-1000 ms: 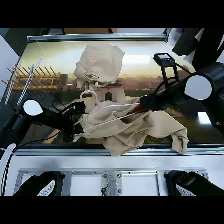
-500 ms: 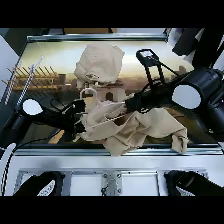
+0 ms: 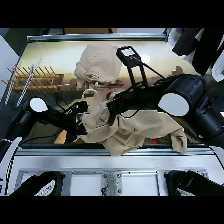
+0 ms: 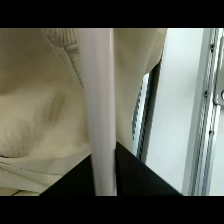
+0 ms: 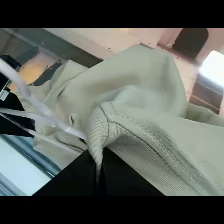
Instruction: Fold the clothes and pants, and hang the long-sleeved shirts on hangers.
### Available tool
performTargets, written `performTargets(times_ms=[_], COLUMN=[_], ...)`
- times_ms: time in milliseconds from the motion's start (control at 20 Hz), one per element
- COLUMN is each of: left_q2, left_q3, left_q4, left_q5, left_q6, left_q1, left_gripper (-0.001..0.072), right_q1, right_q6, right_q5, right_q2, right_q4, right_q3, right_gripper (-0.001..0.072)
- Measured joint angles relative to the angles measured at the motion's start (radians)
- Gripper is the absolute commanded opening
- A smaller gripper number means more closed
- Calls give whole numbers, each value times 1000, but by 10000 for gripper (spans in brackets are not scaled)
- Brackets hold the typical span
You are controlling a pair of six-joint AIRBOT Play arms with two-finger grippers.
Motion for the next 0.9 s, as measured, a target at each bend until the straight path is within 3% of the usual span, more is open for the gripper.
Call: performTargets(times_ms=[550,600,650,700,900], left_q2=[-19,-19,-19,-19,-19], left_q3=[0,0,0,0,0], left_q4=[-34,-34,-35,-37,-37], left_q5=[5,8,7,7,8], left_q6=[26,27,27,26,26], left_q1=[0,0,0,0,0], left_gripper=[17,17,17,17,16], right_q1=[46,48,49,50,47], right_q6=[-86,-89,-91,-94,-108], right_q5=[-30,-32,-32,-32,-24], right_q2=[-69,-71,-72,-72,-71], right_q4=[148,153,156,160,162], right_q3=[3,3,3,3,6], right_gripper=[38,152,374,519,516])
